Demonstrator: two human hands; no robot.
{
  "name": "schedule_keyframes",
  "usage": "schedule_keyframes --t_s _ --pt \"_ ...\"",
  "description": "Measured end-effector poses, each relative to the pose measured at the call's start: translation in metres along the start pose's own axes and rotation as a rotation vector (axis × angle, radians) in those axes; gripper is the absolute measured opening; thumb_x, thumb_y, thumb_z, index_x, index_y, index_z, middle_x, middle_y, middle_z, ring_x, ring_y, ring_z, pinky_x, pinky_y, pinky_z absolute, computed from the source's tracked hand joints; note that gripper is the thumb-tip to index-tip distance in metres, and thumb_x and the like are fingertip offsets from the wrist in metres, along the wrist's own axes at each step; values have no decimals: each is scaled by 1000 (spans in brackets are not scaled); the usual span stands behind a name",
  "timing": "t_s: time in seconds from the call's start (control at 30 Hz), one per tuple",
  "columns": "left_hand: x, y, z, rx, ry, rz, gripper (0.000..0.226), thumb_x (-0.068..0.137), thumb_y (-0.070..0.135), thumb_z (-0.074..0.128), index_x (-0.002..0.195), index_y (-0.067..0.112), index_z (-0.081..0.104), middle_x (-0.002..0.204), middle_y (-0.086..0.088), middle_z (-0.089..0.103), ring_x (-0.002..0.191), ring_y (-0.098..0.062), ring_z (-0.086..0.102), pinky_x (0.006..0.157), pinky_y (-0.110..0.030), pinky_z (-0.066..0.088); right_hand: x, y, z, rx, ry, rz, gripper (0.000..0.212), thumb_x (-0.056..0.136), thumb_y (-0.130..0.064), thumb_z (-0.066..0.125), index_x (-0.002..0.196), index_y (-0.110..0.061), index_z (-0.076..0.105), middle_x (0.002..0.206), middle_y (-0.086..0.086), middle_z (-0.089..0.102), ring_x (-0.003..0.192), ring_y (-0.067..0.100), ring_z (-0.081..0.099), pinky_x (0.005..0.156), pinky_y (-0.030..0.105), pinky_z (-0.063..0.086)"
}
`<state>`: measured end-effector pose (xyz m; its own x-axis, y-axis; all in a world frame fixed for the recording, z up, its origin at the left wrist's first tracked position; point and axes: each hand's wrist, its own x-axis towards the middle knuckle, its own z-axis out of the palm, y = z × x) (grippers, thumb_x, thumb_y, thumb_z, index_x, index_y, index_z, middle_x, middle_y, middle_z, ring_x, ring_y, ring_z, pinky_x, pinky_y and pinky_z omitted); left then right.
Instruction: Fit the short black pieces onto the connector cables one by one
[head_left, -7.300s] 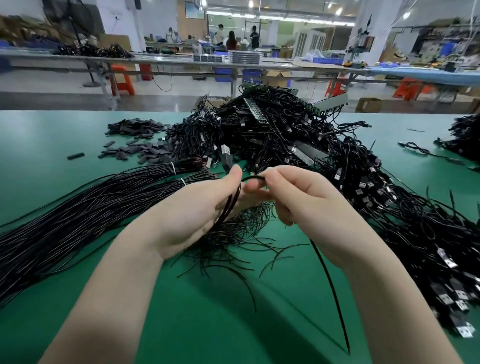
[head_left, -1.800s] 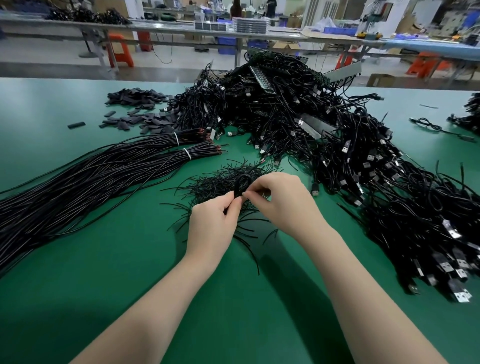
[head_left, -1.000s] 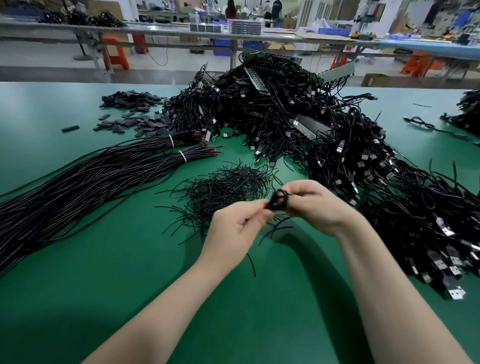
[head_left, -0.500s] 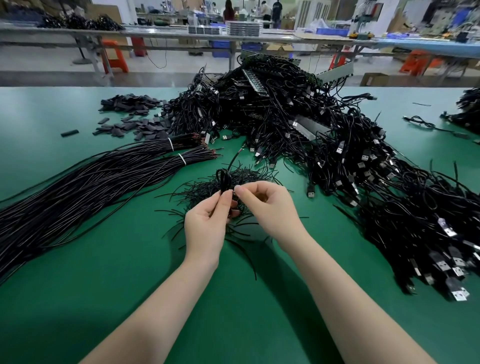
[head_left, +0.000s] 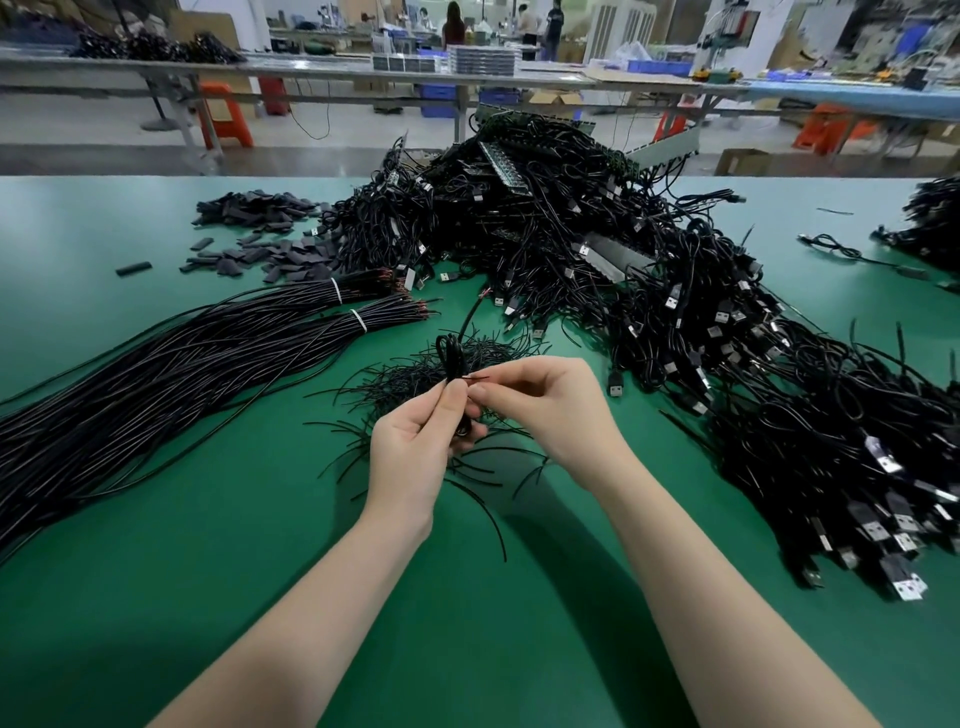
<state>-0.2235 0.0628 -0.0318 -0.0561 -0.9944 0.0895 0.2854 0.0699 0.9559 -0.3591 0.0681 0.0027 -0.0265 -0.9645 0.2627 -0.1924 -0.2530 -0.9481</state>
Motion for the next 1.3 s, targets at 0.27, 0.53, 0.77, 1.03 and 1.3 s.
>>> schedule_keyframes --t_s 0.27,0.53,0.77,1.03,1.3 --pt "4 4 0 -24 -1 -30 24 94 30 59 85 15 76 82 -5 66 70 -13 62 61 -20 51 -1 2 14 -179 153 -172 12 83 -6 72 81 -18 74 70 -3 71 69 3 66 67 15 50" --pt "5 12 -3 -52 -63 -69 20 93 27 60 80 18 72 76 0 66 66 -15 63 55 -21 50 0 -2 12 -261 130 -225 8 84 -7 69 81 -14 72 66 -8 69 66 6 63 67 18 49" --pt "7 15 -4 71 -162 -89 16 99 25 55 92 20 68 72 5 63 56 -12 58 51 -21 48 -2 -13 1 -249 40 -152 12 85 -4 67 75 -11 67 55 -12 61 52 -1 52 55 10 40" --pt "9 16 -4 149 -127 -16 18 96 22 59 113 14 63 93 2 72 77 -5 68 67 -17 50 0 -19 -2 -396 39 -189 7 86 -7 66 81 -11 68 66 -11 59 59 4 51 59 16 43" --pt "9 31 -8 117 -241 -13 9 94 9 61 98 15 65 86 3 74 76 -5 69 58 -12 48 0 -18 -4 -199 -12 -63 9 88 -5 64 79 -5 66 63 -6 57 49 -2 48 52 9 36"
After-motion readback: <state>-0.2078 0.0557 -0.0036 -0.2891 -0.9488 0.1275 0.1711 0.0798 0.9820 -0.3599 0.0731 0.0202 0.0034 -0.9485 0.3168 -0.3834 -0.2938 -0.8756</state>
